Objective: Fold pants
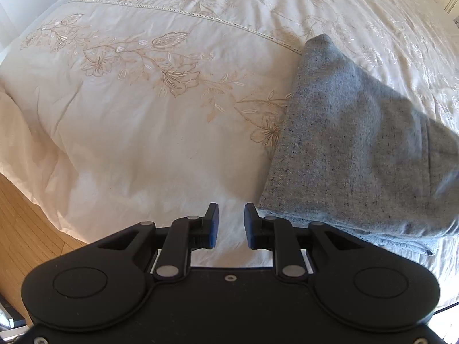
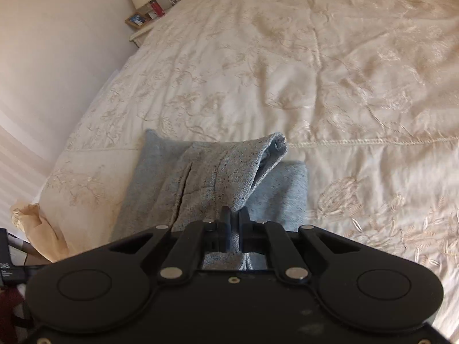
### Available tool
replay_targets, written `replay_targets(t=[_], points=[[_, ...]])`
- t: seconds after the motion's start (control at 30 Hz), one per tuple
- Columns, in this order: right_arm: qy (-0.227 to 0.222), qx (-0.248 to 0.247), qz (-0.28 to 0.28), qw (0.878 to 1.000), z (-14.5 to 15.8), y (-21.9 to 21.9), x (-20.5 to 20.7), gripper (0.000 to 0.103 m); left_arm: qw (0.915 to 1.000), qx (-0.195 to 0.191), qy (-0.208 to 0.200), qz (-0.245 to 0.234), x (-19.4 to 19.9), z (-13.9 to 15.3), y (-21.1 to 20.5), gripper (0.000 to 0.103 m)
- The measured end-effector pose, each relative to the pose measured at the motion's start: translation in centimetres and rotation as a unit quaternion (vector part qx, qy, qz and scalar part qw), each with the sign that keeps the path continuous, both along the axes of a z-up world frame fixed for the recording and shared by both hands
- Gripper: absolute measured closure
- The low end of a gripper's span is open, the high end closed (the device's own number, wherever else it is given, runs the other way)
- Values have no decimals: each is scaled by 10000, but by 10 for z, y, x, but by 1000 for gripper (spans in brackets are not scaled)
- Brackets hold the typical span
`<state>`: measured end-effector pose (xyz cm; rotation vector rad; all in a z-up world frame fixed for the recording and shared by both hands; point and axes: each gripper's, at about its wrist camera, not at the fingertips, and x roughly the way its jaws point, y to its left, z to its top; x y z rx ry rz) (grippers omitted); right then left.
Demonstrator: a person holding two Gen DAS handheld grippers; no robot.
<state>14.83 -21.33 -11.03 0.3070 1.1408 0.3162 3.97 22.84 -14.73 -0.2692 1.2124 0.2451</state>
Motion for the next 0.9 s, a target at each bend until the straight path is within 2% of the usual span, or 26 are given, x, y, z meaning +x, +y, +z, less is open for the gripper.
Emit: replay_targets(t=[0.03, 0.1, 0.13, 0.2, 0.3, 0.37, 0.47, 0.57, 0.73, 0.83, 0.9], points=[[300, -68, -64, 9995, -18, -3, 3, 88, 10000, -1, -31, -42, 0, 1, -2, 74], [657, -365, -244, 9969, -38, -5, 7, 86, 9998, 9, -68, -188, 3, 3, -8, 74], [682, -403, -370, 9962, -38, -7, 8, 86, 9996, 34, -97, -269, 4, 6, -11, 74], [286, -302, -698, 9967, -21, -14, 0, 85, 9984, 72, -316, -470, 12, 18, -19, 75], [-464, -408, -548, 9966, 7, -3, -5, 84, 9946, 134, -589, -844, 31, 33, -35, 75], [-659, -539, -223, 9961, 12, 12, -2, 83, 9921, 89, -688, -1042, 49, 36, -46, 75], [-703, -708, 137, 9949, 7, 35, 10, 82, 9887, -4, -727, -1309, 82, 34, -64, 75], [-678, -1025, 306, 9919, -6, 54, 18, 83, 9852, 40, -666, -1576, 109, 22, -79, 75], [-345, -1539, 5, 9875, -31, 61, 37, 83, 9831, 174, -309, -1798, 154, -14, -88, 74], [-81, -1519, -234, 9881, -45, 56, 48, 83, 9839, 170, 40, -1779, 176, -40, -82, 72], [-38, -1539, -273, 9877, -50, 57, 52, 83, 9825, 212, 4, -1851, 184, -47, -80, 70]])
